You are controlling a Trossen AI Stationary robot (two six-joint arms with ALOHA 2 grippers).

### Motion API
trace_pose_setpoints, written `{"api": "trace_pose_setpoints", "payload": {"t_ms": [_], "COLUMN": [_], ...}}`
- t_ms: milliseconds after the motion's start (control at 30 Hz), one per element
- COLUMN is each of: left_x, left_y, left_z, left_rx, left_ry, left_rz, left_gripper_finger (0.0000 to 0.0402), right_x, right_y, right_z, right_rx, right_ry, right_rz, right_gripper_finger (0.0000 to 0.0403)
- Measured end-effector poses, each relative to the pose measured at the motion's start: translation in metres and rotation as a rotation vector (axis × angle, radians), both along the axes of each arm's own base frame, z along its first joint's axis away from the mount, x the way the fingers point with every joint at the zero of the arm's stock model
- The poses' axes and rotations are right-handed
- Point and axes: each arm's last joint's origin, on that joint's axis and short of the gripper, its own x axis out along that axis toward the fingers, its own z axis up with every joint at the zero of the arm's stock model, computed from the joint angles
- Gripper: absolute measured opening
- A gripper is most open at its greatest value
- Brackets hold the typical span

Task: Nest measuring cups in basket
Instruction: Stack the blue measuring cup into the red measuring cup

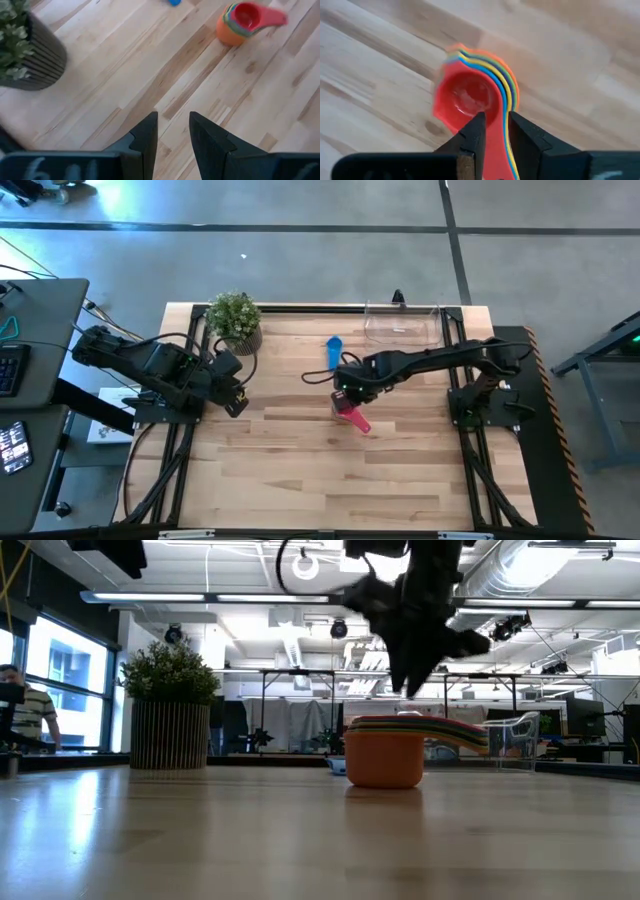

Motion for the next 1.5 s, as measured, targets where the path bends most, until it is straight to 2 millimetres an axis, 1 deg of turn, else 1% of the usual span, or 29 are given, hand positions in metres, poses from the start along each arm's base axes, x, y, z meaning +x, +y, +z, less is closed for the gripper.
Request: {"api": "trace_pose_setpoints", "payload": {"t_ms": [133, 333, 467, 600, 700, 800, 900, 1033, 1133, 1300, 1500], "left_x": [0.007, 0.014, 0.015, 0.016, 0.016, 0.016, 0.017, 0.02, 0.029, 0.052, 0.082], "left_y": [0.003, 0.012, 0.019, 0.026, 0.03, 0.035, 0.038, 0.046, 0.055, 0.079, 0.115], "left_z": [0.003, 0.005, 0.005, 0.005, 0.005, 0.005, 0.005, 0.004, 0.001, -0.003, -0.012], "left_rx": [-0.009, -0.013, -0.01, -0.006, 0.008, 0.014, 0.018, 0.044, 0.064, 0.112, 0.096], "left_ry": [-0.059, -0.108, -0.109, -0.109, -0.113, -0.115, -0.114, -0.111, -0.109, -0.128, -0.187], "left_rz": [0.007, 0.046, 0.085, 0.124, 0.154, 0.18, 0.203, 0.248, 0.279, 0.232, 0.178], "left_gripper_finger": [0.0104, 0.0104, 0.0104, 0.0104, 0.0104, 0.0104, 0.0104, 0.0104, 0.0104, 0.0104, 0.0104], "right_x": [0.002, 0.008, 0.009, 0.01, 0.009, 0.005, 0.001, -0.003, -0.006, -0.013, -0.024], "right_y": [-0.008, -0.04, -0.068, -0.099, -0.125, -0.148, -0.163, -0.172, -0.177, -0.182, -0.184], "right_z": [0.024, 0.047, 0.059, 0.069, 0.075, 0.075, 0.074, 0.073, 0.075, 0.088, 0.105], "right_rx": [-0.114, -0.208, -0.27, -0.371, -0.435, -0.457, -0.455, -0.45, -0.461, -0.494, -0.525], "right_ry": [-0.079, -0.149, -0.194, -0.246, -0.3, -0.318, -0.318, -0.31, -0.316, -0.374, -0.43], "right_rz": [0.039, 0.099, 0.117, 0.126, 0.093, 0.029, -0.034, -0.057, -0.076, -0.106, -0.135], "right_gripper_finger": [0.0075, 0.0075, 0.0075, 0.0075, 0.0076, 0.0085, 0.0097, 0.0106, 0.0106, 0.0105, 0.0105]}}
